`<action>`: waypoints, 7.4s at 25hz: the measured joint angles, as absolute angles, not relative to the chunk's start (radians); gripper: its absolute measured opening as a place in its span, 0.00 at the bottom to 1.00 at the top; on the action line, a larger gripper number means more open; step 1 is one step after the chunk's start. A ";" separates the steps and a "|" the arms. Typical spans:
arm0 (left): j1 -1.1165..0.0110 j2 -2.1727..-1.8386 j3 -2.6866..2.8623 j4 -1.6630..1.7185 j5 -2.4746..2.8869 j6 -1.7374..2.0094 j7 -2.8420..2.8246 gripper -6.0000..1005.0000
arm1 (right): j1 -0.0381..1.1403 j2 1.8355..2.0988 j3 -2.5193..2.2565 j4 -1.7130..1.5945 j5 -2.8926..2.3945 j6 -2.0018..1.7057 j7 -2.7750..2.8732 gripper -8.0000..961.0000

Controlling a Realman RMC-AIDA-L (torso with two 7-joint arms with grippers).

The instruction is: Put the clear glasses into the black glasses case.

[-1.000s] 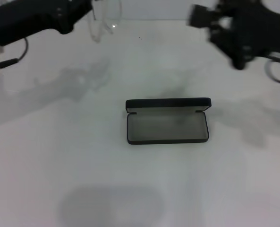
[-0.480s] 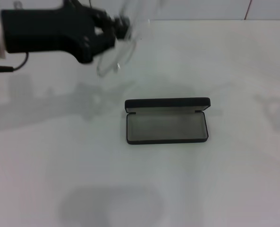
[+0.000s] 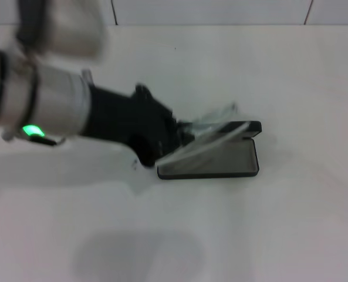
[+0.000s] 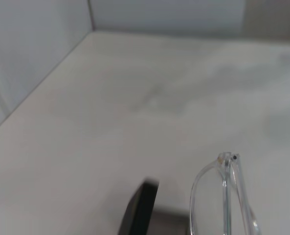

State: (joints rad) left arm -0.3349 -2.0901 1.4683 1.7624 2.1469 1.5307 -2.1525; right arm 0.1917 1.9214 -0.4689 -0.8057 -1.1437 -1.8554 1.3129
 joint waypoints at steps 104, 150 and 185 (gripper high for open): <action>-0.513 -2.089 1.595 1.362 1.976 1.145 -2.076 0.11 | 0.194 1.884 -0.444 -0.608 -1.207 -1.863 1.179 0.03; -0.729 -2.089 1.437 0.738 1.787 1.106 -1.659 0.18 | 0.252 1.883 -0.451 -0.536 -1.264 -1.813 1.120 0.04; -0.586 -2.097 1.592 0.805 1.665 1.158 -1.606 0.19 | 0.252 1.884 -0.451 -0.532 -1.264 -1.834 1.122 0.04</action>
